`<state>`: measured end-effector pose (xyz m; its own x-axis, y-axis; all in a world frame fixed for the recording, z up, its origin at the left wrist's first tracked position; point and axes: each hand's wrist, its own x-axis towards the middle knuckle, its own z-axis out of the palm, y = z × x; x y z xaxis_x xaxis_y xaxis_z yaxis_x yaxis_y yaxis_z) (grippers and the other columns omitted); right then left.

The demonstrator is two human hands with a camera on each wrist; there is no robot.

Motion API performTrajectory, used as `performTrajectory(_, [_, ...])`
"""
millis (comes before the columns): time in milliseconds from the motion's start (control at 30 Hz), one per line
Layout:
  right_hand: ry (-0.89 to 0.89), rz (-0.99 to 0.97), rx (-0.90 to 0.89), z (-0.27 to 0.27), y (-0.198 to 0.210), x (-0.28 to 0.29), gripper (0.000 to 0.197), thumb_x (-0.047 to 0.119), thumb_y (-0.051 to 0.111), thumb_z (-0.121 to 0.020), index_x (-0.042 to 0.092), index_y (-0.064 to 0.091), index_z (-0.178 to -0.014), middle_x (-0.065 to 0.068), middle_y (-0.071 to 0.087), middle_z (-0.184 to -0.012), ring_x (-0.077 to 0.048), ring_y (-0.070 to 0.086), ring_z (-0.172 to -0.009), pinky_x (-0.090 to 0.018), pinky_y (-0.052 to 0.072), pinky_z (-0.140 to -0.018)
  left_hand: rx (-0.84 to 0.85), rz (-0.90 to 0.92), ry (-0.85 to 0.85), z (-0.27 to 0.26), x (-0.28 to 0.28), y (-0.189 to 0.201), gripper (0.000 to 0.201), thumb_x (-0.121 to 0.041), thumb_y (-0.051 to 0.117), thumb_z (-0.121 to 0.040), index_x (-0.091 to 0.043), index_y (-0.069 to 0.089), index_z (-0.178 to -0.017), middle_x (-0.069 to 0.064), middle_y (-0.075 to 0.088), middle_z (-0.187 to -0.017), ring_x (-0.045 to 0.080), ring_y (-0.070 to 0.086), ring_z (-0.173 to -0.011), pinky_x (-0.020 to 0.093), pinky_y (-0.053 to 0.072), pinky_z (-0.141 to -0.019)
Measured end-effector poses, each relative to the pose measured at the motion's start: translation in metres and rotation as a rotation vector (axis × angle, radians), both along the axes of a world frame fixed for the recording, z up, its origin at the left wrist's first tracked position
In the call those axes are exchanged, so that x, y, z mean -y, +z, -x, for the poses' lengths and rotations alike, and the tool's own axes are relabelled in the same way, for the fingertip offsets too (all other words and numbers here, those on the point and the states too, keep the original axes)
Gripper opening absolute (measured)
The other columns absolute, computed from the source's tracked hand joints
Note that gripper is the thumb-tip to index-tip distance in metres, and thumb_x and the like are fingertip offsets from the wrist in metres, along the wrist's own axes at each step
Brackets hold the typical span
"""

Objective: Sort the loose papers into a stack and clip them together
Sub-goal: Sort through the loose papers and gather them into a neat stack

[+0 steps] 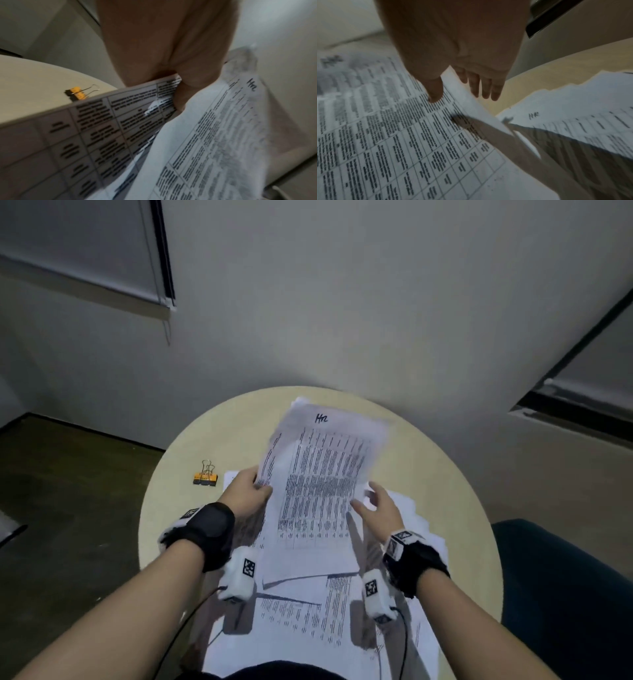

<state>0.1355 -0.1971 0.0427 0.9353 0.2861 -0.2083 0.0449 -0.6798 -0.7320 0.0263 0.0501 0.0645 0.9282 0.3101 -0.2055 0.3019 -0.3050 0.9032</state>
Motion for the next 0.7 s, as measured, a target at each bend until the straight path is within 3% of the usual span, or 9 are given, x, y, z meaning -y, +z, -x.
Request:
performTrajectory(100, [-0.033,-0.14,0.021,-0.016,0.019,0.001,0.057,0.03,0.06,-0.093,0.009,0.034,-0.14,-0.009,0.046,-0.141,-0.025,0.046,-0.129,-0.043,0.036,-0.109,0.097,0.008,0.022,-0.014,0.004,0.017,0.012,-0.008,0.05,-0.095,-0.012,0.057,-0.104,0.01,0.064,-0.089,0.014,0.054,-0.065,0.017,0.041,-0.055])
performTrajectory(167, [-0.074,-0.222,0.117,-0.02,0.039,-0.002,0.021,0.024,0.059,-0.093,0.012,0.049,-0.107,-0.008,0.058,-0.106,-0.02,0.057,-0.095,-0.038,0.043,-0.09,0.143,0.045,0.041,-0.019,0.006,0.025,0.013,-0.011,0.05,-0.096,-0.009,0.058,-0.107,0.009,0.064,-0.082,0.006,0.048,-0.048,0.015,0.039,-0.044])
performTrajectory(200, [-0.085,-0.305,0.148,-0.021,0.048,-0.004,0.012,0.018,0.059,-0.093,0.015,0.05,-0.099,-0.002,0.059,-0.095,-0.015,0.056,-0.085,-0.036,0.045,-0.083,0.17,0.073,0.057,-0.021,0.006,0.028,0.014,-0.011,0.05,-0.096,-0.007,0.059,-0.107,0.012,0.066,-0.082,0.009,0.052,-0.049,0.019,0.044,-0.048])
performTrajectory(267, [-0.108,-0.488,0.147,-0.017,0.063,-0.007,0.018,0.009,0.059,-0.092,0.018,0.055,-0.107,0.006,0.064,-0.098,-0.008,0.062,-0.088,-0.023,0.052,-0.08,0.231,0.138,0.09,-0.023,0.007,0.031,0.013,-0.005,0.053,-0.093,-0.007,0.062,-0.103,0.01,0.07,-0.092,0.022,0.064,-0.072,0.029,0.054,-0.069])
performTrajectory(300, [-0.121,-0.56,0.139,-0.015,0.067,-0.008,0.021,0.007,0.06,-0.092,0.018,0.056,-0.109,0.008,0.066,-0.099,-0.005,0.064,-0.088,-0.019,0.053,-0.079,0.251,0.186,0.093,-0.023,0.007,0.032,0.015,-0.003,0.055,-0.092,-0.01,0.062,-0.103,0.004,0.07,-0.096,0.021,0.066,-0.082,0.026,0.054,-0.076])
performTrajectory(467, [-0.184,-0.582,0.067,0.005,0.045,-0.002,0.022,0.005,0.068,-0.086,0.016,0.061,-0.104,0.008,0.069,-0.097,-0.005,0.066,-0.087,-0.012,0.053,-0.071,0.251,0.347,0.027,-0.017,0.011,0.023,0.038,-0.005,0.072,-0.081,-0.019,0.059,-0.114,-0.006,0.07,-0.104,0.003,0.07,-0.089,0.016,0.056,-0.074])
performTrajectory(567, [-0.215,-0.584,0.022,0.013,0.037,-0.003,0.017,0.006,0.069,-0.085,0.01,0.065,-0.101,0.009,0.069,-0.089,-0.007,0.067,-0.086,-0.015,0.05,-0.071,0.239,0.364,0.034,-0.017,0.014,0.017,0.038,-0.008,0.075,-0.079,-0.017,0.062,-0.113,-0.003,0.071,-0.105,0.006,0.07,-0.092,0.019,0.056,-0.075])
performTrajectory(633, [-0.222,-0.537,0.057,0.012,0.045,-0.007,0.016,0.01,0.069,-0.086,0.005,0.066,-0.101,0.006,0.068,-0.084,-0.011,0.066,-0.082,-0.026,0.054,-0.076,0.255,0.368,0.051,-0.021,0.016,0.021,0.033,-0.01,0.074,-0.081,-0.018,0.063,-0.11,-0.003,0.071,-0.104,0.007,0.069,-0.092,0.024,0.055,-0.08])
performTrajectory(700, [-0.204,-0.543,0.08,0.009,0.055,-0.011,0.016,0.014,0.067,-0.089,0.002,0.064,-0.098,-0.005,0.068,-0.085,-0.017,0.064,-0.078,-0.037,0.056,-0.08,0.297,0.365,0.036,-0.027,0.016,0.029,0.031,-0.01,0.071,-0.083,-0.02,0.061,-0.111,-0.008,0.069,-0.103,-0.001,0.068,-0.088,0.018,0.054,-0.079])
